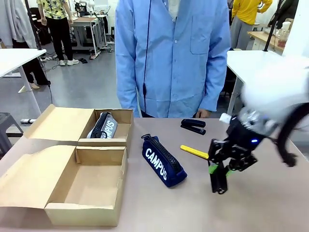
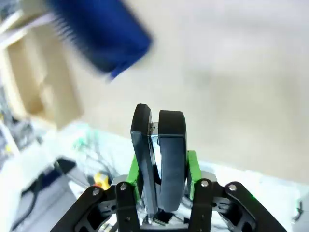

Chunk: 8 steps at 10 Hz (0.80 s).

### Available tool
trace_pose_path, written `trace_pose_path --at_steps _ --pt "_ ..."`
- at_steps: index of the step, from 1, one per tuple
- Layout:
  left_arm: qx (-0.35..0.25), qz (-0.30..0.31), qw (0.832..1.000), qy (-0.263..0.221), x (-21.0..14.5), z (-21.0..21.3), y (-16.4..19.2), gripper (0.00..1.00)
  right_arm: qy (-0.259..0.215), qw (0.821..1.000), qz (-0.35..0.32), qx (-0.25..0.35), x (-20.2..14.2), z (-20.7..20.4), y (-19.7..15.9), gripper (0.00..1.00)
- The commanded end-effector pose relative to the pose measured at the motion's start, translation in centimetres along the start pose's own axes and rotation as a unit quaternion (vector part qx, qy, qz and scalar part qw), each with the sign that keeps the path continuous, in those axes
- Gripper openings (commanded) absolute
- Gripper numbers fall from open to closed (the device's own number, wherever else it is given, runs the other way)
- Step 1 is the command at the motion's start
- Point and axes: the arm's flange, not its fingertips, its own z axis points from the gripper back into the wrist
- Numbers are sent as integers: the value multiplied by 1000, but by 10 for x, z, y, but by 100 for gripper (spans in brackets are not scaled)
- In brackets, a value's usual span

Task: Place items inside the box.
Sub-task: Pick up a Pencil pouch or Stapler and place it inside the Mailer Box closest to the robot.

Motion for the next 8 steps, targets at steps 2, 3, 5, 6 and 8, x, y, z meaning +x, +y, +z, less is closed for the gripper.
trace_pose_path --at_steps 2,3,5,6,8 --pt "-8 -8 1000 -1 -2 1 0 100 -5 992 128 8 -130 33 -1 25" --pt "-8 -8 1000 -1 -2 1 0 100 -66 988 138 3 -137 30 -3 25" --pt "-8 -8 1000 -1 -2 1 0 100 5 995 95 14 -78 64 31 25" --pt "-8 -8 1000 -1 -2 1 0 100 -21 992 124 6 -112 82 42 42" --pt "-8 -8 1000 -1 -2 1 0 100 -38 996 56 62 -90 70 58 42"
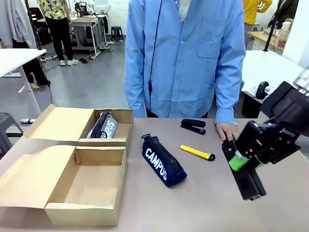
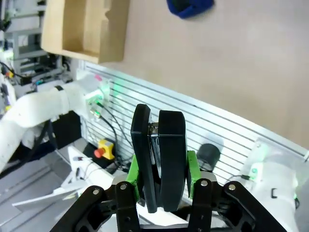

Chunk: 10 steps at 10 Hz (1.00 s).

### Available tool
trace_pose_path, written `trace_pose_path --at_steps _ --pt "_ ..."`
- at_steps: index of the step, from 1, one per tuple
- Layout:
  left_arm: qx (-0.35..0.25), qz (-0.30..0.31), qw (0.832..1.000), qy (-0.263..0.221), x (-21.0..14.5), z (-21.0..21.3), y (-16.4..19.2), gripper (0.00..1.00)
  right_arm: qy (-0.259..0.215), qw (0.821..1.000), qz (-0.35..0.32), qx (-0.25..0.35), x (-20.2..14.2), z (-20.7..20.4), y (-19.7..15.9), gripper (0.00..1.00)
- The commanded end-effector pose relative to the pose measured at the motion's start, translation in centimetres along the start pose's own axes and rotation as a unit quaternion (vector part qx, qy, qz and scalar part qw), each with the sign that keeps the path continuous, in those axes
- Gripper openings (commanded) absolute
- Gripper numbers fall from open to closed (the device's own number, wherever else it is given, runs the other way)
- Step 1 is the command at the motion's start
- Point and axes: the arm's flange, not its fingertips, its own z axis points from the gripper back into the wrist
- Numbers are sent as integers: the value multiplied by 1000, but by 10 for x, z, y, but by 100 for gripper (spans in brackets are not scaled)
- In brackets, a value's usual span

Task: Place items inside the box.
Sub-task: Pick up a Pencil pouch or Stapler and place it inside the Mailer Box closest to the robot.

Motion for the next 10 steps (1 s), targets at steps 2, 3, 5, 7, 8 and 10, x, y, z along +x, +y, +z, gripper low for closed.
trace_pose_path --at_steps 2,3,5,7,8,10 --pt "-8 -9 1000 -1 -2 1 -1 100 4 1000 -3 9 26 -29 50 42" --pt "-8 -9 1000 -1 -2 1 -1 100 12 1000 6 -28 33 -40 67 42" --pt "-8 -9 1000 -1 -2 1 -1 100 8 1000 -27 -8 28 -22 45 42" --pt "-8 -9 1000 -1 -2 1 -1 100 1 999 -52 12 11 -12 28 42" --pt "-8 -9 1000 -1 -2 1 -1 100 0 998 -59 23 12 -19 36 42" --pt "-8 -9 1000 -1 -2 1 -1 100 -51 987 -131 73 42 -57 86 42"
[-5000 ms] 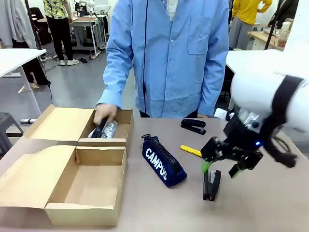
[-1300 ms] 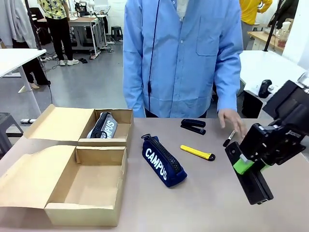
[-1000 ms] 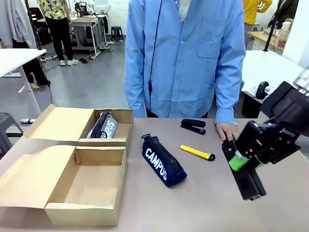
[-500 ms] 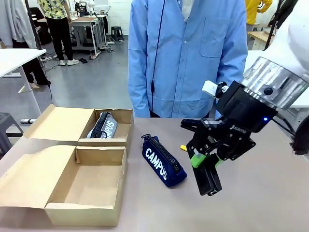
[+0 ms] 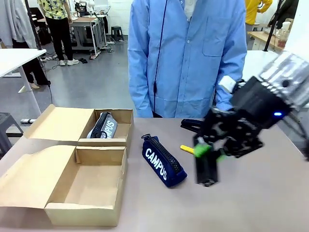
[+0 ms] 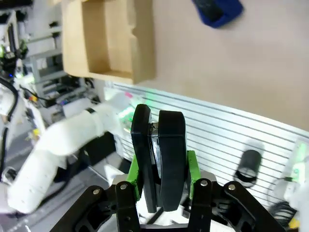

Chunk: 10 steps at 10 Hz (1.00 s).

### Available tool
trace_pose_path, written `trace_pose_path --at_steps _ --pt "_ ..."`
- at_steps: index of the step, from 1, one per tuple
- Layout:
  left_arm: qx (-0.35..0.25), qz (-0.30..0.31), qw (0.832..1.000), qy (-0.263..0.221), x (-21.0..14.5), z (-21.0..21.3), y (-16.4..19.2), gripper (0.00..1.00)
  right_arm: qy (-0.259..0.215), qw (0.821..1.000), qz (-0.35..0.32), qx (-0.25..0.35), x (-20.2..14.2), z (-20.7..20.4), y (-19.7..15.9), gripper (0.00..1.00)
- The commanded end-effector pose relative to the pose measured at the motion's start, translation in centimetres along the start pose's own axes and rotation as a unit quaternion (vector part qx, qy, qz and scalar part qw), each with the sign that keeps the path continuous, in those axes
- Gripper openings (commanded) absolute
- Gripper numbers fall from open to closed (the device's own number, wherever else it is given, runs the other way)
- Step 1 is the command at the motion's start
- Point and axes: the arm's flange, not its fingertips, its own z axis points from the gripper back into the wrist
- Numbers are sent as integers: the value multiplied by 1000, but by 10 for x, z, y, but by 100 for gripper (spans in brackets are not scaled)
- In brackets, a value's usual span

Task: Place items inside the box.
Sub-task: Pick up a Pencil pouch or Stapler and place it inside the Mailer Box closest to the robot.

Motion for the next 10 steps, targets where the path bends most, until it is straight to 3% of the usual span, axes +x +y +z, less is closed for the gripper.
trace_pose_path --at_steps 1,3,6,7,8,10 --pt "-8 -9 1000 -1 -2 1 -1 100 -44 996 -56 58 18 -51 59 42" --pt "-8 -9 1000 -1 -2 1 -1 100 -54 995 -67 59 29 -95 108 42" --pt "-8 -9 1000 -1 -2 1 -1 100 51 998 8 39 16 -190 162 42" --pt "-8 -9 1000 -1 -2 1 -1 100 74 991 106 -13 5 -198 157 42" --pt "-8 -9 1000 -1 -2 1 -1 100 24 998 -22 52 2 -165 150 42" --pt "-8 -9 1000 -1 -2 1 -1 100 24 998 -22 52 2 -165 150 42"
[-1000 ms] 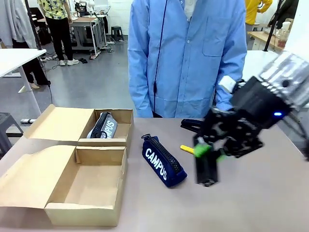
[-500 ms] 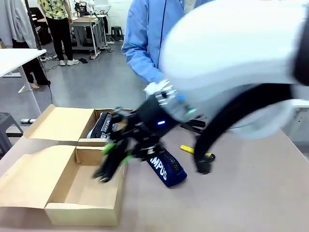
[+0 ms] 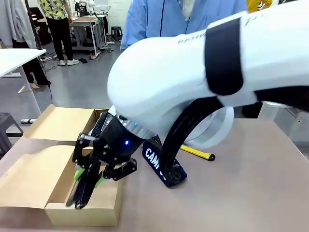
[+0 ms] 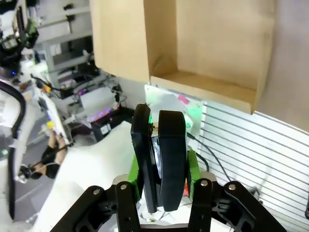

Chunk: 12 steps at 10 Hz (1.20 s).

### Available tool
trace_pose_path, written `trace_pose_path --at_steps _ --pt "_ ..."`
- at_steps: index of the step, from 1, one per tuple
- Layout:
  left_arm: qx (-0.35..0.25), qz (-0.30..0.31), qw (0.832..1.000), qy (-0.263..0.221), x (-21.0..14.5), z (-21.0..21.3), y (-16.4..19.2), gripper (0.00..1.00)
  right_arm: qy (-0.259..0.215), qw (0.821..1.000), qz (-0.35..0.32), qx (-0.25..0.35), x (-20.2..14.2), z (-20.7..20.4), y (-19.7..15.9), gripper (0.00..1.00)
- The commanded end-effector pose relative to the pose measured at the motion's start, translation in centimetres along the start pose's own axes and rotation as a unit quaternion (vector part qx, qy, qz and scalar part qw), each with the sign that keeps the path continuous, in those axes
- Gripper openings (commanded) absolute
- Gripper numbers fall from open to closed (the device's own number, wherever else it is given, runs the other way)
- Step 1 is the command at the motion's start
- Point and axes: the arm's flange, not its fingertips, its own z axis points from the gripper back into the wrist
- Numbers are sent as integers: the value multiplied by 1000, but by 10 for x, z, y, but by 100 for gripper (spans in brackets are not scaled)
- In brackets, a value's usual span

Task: Place items inside the box.
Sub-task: Pick up a Pencil pouch or Stapler and place it inside the Mailer Box closest to the robot.

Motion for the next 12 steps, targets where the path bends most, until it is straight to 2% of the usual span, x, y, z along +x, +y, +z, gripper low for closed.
trace_pose_path --at_steps 1,2,5,9,10,12 --pt "-8 -10 1000 -1 -2 1 -1 100 10 1000 9 -9 -5 -12 -1 42" --pt "-8 -10 1000 -1 -2 1 -1 100 23 999 18 -26 6 -26 6 42" --pt "-8 -10 1000 -1 -2 1 -1 100 -19 997 21 -69 43 -43 27 42" --pt "-8 -10 1000 -1 -2 1 -1 100 -21 994 6 -109 79 -86 26 42" --pt "-8 -10 1000 -1 -2 1 -1 100 -41 992 8 -120 87 -99 25 42" --pt "-8 -10 1000 -1 -2 1 -1 100 -46 993 8 -111 98 -111 24 42"
